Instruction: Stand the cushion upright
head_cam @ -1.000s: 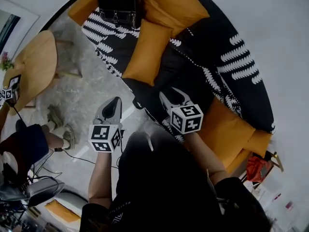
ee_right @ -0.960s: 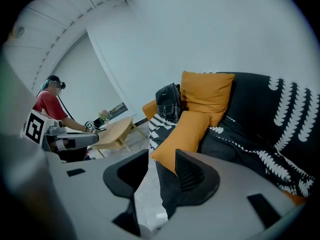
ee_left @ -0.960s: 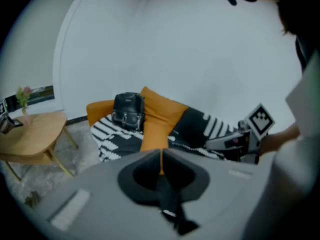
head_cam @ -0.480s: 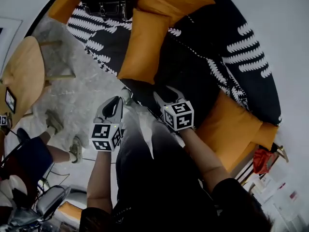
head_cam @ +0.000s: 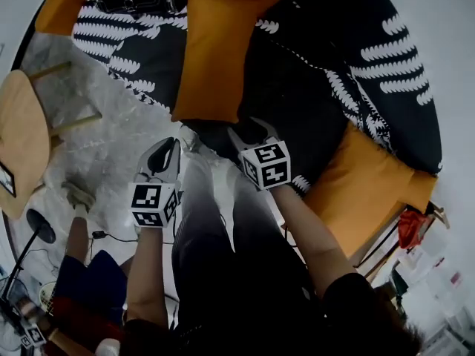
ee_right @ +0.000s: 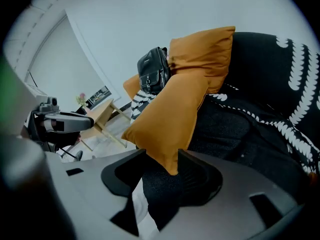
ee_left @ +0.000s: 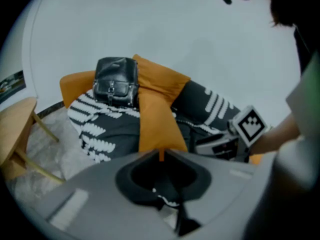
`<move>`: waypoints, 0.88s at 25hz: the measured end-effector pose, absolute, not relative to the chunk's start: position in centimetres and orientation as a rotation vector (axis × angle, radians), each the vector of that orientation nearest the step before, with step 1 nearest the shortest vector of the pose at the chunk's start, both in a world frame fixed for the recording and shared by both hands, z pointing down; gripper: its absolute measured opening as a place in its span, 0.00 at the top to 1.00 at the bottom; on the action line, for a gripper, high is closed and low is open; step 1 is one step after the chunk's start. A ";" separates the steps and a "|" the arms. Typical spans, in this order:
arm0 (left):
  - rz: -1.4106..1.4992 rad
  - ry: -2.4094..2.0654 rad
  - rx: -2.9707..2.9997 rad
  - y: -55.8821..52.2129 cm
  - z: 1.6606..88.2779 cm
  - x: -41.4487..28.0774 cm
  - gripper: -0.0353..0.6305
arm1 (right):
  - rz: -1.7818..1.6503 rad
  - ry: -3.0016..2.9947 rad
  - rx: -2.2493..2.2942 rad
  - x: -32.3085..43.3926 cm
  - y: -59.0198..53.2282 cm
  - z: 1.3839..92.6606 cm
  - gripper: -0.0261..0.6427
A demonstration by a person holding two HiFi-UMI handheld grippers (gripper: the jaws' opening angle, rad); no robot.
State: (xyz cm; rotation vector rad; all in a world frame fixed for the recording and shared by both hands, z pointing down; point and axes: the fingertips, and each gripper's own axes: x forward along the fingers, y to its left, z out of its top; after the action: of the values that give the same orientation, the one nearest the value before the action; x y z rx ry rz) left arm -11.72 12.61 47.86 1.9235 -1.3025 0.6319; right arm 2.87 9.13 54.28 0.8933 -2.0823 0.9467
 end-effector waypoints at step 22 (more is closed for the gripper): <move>0.627 -1.263 1.873 12.3 52.8 -12.6 0.89 | 0.921 -2.037 0.789 1.7 9.4 60.4 0.65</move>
State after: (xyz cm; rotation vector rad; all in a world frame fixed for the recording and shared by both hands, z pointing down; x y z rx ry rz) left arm -12.64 12.29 52.77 1.8729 -1.2626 0.6266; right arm 1.75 9.36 60.39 0.7895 -2.0369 0.9209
